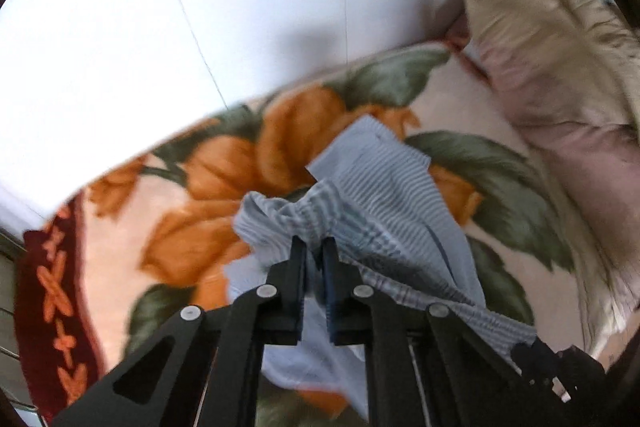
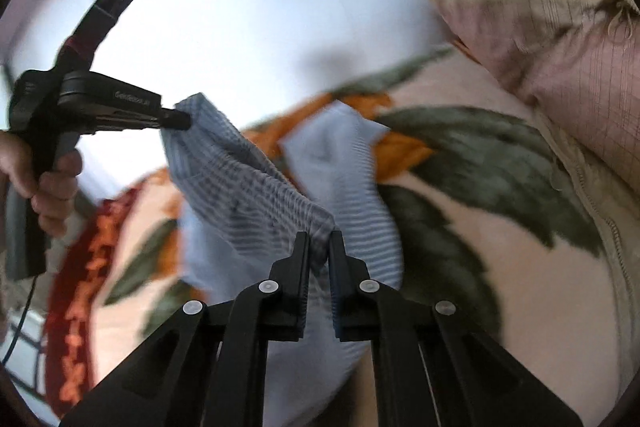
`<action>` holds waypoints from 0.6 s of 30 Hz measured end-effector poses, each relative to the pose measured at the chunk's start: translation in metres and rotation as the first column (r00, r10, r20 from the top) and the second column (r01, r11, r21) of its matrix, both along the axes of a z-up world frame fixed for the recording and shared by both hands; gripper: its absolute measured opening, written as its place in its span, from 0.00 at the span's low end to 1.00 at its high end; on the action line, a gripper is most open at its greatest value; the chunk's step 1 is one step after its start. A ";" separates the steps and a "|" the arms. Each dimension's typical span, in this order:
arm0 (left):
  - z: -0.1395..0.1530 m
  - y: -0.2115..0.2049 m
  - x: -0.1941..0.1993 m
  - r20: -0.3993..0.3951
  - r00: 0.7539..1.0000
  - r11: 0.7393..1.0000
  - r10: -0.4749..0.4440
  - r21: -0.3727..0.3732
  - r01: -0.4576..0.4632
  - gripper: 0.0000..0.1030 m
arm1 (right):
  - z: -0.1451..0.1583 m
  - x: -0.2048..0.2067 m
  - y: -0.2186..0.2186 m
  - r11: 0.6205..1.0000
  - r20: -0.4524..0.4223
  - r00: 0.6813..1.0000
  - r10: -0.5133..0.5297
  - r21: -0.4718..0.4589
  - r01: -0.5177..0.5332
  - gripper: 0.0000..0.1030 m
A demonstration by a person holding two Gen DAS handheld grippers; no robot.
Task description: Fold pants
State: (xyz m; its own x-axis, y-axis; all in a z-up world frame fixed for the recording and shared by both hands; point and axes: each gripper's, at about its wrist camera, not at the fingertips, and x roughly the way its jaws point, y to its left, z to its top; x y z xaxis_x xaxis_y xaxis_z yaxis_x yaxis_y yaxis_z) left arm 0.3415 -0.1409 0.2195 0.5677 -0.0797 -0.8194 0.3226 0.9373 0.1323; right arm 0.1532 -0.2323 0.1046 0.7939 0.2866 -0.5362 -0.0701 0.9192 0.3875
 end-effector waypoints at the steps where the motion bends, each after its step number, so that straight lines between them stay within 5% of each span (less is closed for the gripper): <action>1: 0.015 0.012 -0.011 0.021 1.000 1.000 -0.004 -0.006 0.004 0.08 | 0.012 -0.013 0.015 0.999 0.043 0.998 0.039 -0.008 -0.038 0.10; 5: 0.059 0.068 -0.045 0.070 0.996 0.998 0.054 -0.035 -0.052 0.08 | 0.059 -0.074 0.089 0.977 0.204 0.957 0.206 -0.089 -0.191 0.09; 9: 0.085 0.133 -0.079 0.110 0.989 0.993 0.098 -0.072 -0.091 0.08 | 0.087 -0.119 0.185 0.925 0.257 0.895 0.365 -0.212 -0.316 0.09; 14: 0.092 0.234 -0.130 0.152 0.975 0.986 0.163 -0.070 -0.154 0.08 | 0.092 -0.163 0.312 0.851 0.236 0.827 0.510 -0.277 -0.446 0.09; 18: 0.077 0.339 -0.169 0.077 0.955 0.954 0.285 -0.113 -0.276 0.08 | 0.069 -0.195 0.407 0.773 0.164 0.765 0.622 -0.280 -0.569 0.09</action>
State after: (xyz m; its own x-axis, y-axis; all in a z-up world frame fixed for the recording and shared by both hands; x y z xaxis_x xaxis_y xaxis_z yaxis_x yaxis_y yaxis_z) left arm 0.1729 0.1985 0.2961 0.6508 0.0146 -0.7591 0.0355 0.9981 0.0495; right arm -0.0421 0.1745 0.1734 0.6061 0.6509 -0.4572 -0.6933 0.7141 0.0976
